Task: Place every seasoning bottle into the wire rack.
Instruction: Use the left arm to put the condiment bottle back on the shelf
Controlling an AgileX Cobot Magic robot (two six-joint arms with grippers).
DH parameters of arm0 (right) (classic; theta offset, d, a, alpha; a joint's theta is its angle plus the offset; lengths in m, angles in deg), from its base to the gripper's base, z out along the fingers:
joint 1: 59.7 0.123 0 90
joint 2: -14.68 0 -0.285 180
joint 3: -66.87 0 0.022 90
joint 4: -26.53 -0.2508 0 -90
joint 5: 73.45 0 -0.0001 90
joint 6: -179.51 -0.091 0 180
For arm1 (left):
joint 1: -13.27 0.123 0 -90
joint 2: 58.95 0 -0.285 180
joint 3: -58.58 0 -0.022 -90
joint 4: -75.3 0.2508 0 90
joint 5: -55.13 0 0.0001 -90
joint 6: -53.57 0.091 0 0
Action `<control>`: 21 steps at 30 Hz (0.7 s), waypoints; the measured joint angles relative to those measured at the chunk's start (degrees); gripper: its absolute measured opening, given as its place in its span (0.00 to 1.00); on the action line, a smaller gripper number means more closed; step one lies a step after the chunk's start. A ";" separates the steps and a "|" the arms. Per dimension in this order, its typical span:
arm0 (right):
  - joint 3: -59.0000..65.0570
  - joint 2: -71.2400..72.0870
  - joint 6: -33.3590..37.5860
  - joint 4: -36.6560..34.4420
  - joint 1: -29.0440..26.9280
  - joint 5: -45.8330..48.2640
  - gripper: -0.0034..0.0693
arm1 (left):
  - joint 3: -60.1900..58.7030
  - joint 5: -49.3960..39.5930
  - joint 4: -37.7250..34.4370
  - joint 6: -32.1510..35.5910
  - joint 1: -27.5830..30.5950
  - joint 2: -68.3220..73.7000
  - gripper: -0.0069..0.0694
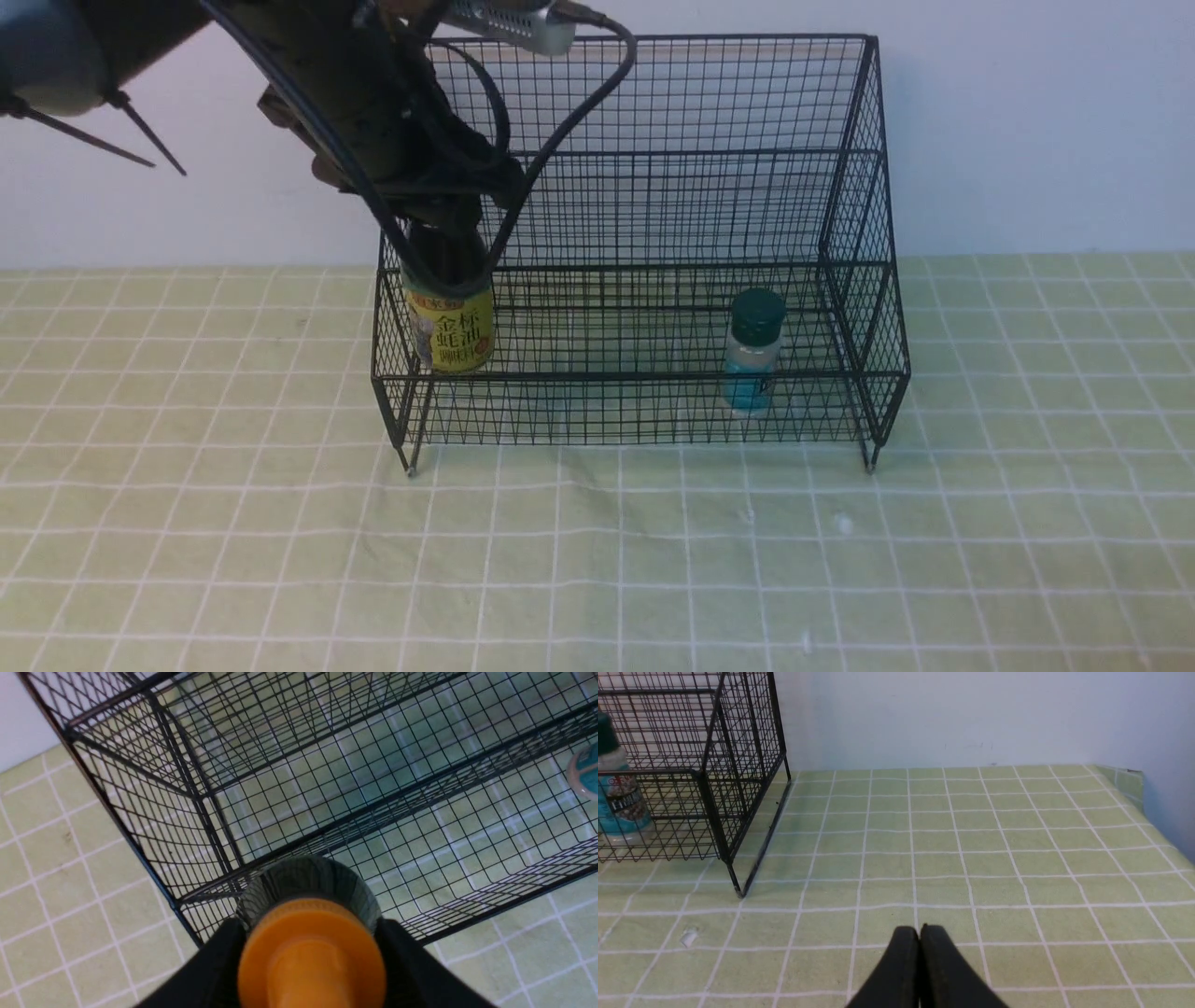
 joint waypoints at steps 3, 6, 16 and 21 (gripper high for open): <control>0.00 0.00 0.00 0.00 0.00 0.00 0.03 | -0.05 0.14 0.06 0.13 0.00 0.53 0.50; 0.00 0.00 0.00 0.00 0.00 0.00 0.03 | -0.05 0.32 0.12 0.17 0.00 1.01 0.49; 0.00 0.00 0.00 0.00 0.00 0.00 0.03 | -0.05 -0.80 -0.96 0.17 -0.06 6.33 0.49; 0.00 0.00 0.00 0.00 0.00 0.00 0.03 | 0.01 -0.93 -1.08 -0.03 -0.06 7.21 0.51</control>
